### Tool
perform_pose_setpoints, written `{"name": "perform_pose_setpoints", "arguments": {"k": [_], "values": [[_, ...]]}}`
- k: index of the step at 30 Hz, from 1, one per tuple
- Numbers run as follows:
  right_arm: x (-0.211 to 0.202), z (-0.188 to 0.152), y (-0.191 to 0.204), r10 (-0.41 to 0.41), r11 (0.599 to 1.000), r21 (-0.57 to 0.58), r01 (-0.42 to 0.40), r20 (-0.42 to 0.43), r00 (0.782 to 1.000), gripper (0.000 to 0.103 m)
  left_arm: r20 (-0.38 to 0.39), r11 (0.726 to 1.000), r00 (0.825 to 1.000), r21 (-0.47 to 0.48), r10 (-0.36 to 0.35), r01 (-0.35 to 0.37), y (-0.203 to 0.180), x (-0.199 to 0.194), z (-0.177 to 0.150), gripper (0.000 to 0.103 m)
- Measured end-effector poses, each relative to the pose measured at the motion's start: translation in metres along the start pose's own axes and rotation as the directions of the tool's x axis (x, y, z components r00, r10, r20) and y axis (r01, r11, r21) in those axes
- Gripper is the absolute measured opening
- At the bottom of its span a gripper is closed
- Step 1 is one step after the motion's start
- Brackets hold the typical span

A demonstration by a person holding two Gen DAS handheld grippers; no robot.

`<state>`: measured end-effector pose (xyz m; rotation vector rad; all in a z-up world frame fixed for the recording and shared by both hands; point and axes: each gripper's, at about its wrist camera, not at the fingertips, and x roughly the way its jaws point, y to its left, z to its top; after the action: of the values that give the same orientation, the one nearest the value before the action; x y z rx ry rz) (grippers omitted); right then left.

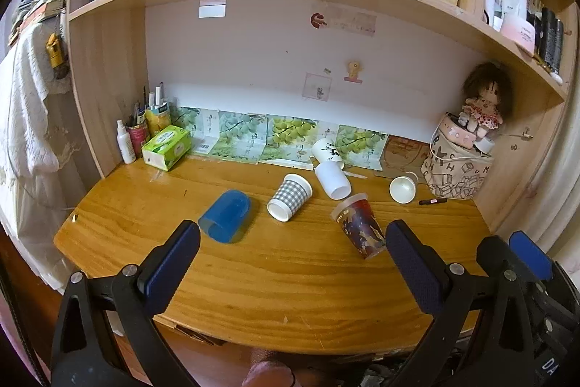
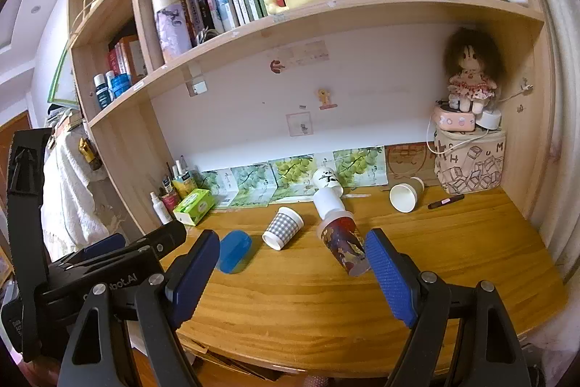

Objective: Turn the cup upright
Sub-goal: 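Reach the left tool toward the white plastic cup lying on its side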

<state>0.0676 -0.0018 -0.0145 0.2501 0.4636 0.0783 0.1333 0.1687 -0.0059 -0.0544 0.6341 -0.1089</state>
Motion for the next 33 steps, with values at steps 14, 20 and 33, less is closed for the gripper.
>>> {"name": "perform_pose_setpoints", "arguments": {"k": [14,20,33], "values": [[0.074,0.035,-0.022,-0.036,0.996,0.084,0.041,-0.064,0.997,0.083,-0.101,0.999,0.994,0.001,-0.050,0.051,0.007,0.079,0.056,0.102],[0.102,0.048,-0.033,-0.059,0.990,0.119,0.072,-0.108,0.992,0.083,-0.168,0.994,0.982,0.064,-0.081,0.093,-0.011,0.122,0.077,0.102],[0.162,0.054,-0.047,-0.112,0.985,0.111,0.133,-0.173,0.978,0.083,-0.328,0.975,0.940,0.161,-0.093,0.152,-0.046,0.223,0.110,0.102]]}}
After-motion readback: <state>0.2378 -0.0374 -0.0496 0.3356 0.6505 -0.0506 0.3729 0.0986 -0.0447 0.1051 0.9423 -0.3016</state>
